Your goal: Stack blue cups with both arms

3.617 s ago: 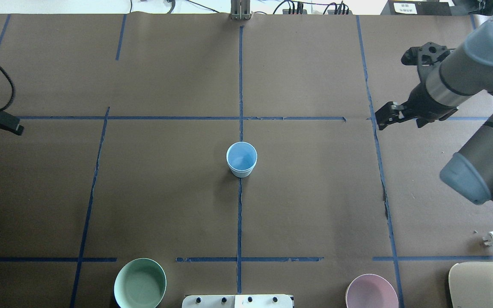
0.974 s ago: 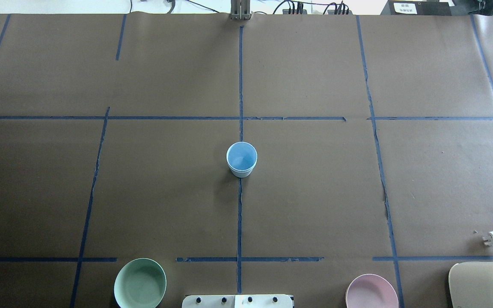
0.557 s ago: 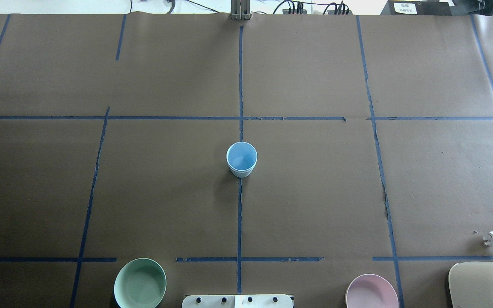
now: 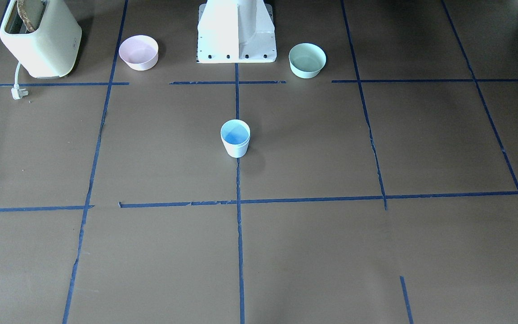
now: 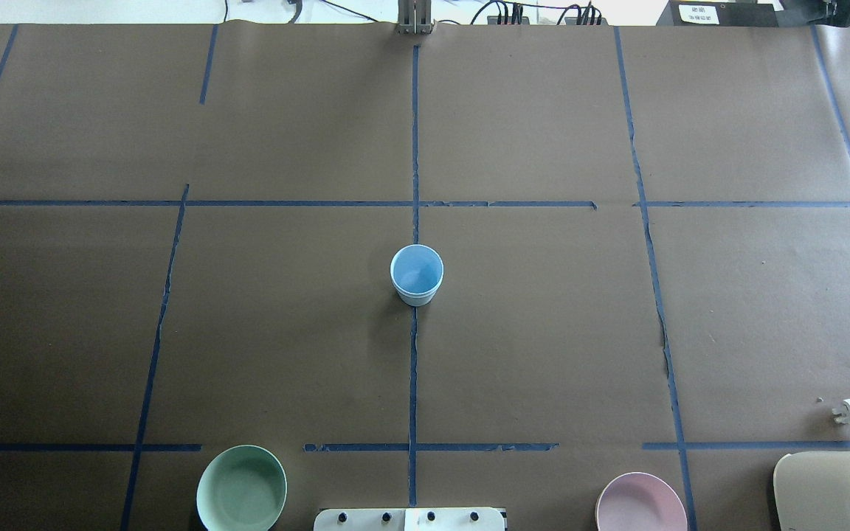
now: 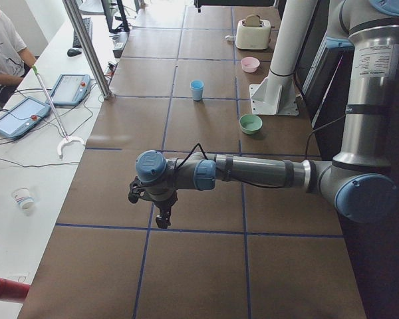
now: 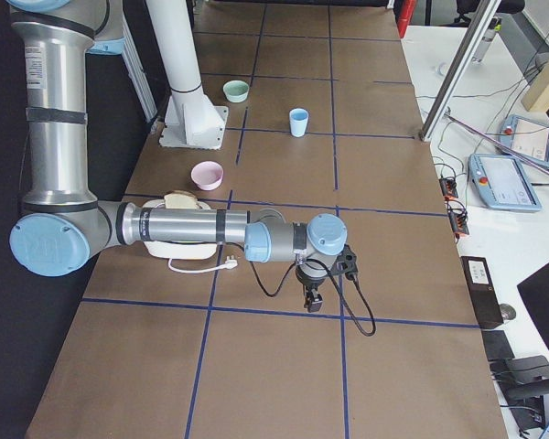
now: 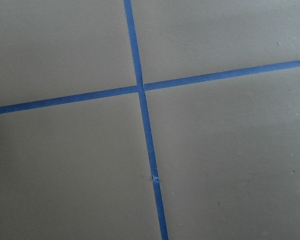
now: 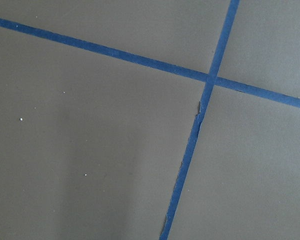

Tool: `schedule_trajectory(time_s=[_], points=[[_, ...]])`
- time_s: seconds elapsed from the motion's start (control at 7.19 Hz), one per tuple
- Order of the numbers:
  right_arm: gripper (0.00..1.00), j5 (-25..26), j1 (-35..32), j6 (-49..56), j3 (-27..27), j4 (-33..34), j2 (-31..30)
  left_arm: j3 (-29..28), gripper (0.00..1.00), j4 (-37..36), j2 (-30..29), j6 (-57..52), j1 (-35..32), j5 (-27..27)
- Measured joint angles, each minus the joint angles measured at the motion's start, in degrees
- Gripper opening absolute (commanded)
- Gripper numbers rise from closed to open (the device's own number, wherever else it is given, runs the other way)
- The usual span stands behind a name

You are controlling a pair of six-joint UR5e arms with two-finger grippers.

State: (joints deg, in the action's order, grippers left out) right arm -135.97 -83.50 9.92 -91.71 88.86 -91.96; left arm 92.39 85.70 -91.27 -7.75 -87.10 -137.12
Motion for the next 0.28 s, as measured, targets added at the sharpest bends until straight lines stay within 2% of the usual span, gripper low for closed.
schedule_trajectory(time_s=[0.28], points=[[1.0,0.0,0.0,-0.1,0.0,0.0,0.0,0.2,1.0,-0.1,0.1,-0.1,0.0,0.2]])
